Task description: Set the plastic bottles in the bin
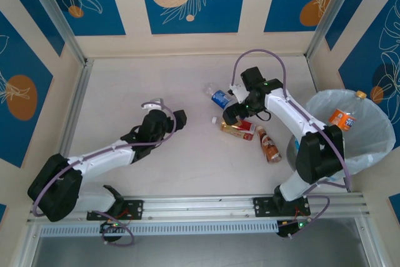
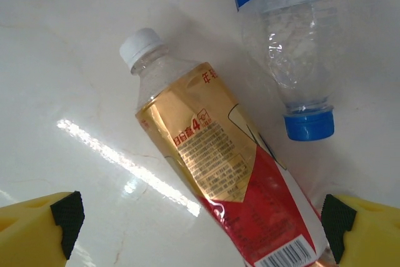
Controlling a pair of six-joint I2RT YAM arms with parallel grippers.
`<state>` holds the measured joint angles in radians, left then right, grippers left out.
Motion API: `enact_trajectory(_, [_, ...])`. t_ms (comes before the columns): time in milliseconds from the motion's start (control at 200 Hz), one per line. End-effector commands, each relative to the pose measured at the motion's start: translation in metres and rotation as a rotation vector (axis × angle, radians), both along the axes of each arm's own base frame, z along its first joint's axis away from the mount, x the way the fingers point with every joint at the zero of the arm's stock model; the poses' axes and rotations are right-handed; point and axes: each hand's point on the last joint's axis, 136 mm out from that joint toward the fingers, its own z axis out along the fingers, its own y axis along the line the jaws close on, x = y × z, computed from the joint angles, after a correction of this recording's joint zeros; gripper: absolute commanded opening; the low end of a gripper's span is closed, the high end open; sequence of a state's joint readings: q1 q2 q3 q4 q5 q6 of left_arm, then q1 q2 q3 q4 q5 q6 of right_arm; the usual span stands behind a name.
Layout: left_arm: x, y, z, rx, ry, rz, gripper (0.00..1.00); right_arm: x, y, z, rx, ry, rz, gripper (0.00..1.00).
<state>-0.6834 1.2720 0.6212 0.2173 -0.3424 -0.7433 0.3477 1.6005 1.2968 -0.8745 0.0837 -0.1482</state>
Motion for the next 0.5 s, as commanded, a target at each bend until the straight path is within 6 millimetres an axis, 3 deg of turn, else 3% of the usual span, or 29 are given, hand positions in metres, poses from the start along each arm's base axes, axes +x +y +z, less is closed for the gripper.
enact_trajectory(0, [0.002, 0.015, 0.008, 0.002, -0.024, 0.060, 1.00, 0.001, 0.006, -0.015, -0.047, 0.005, 0.091, 1.00])
enact_trajectory(235, [-0.001, 0.021, 0.004, -0.004, -0.007, 0.093, 1.00, -0.002, 0.008, -0.059, -0.167, 0.101, 0.164, 1.00])
enact_trajectory(495, [0.000, 0.024, 0.000, -0.003, 0.009, 0.111, 1.00, -0.021, 0.025, -0.075, -0.177, 0.168, 0.244, 1.00])
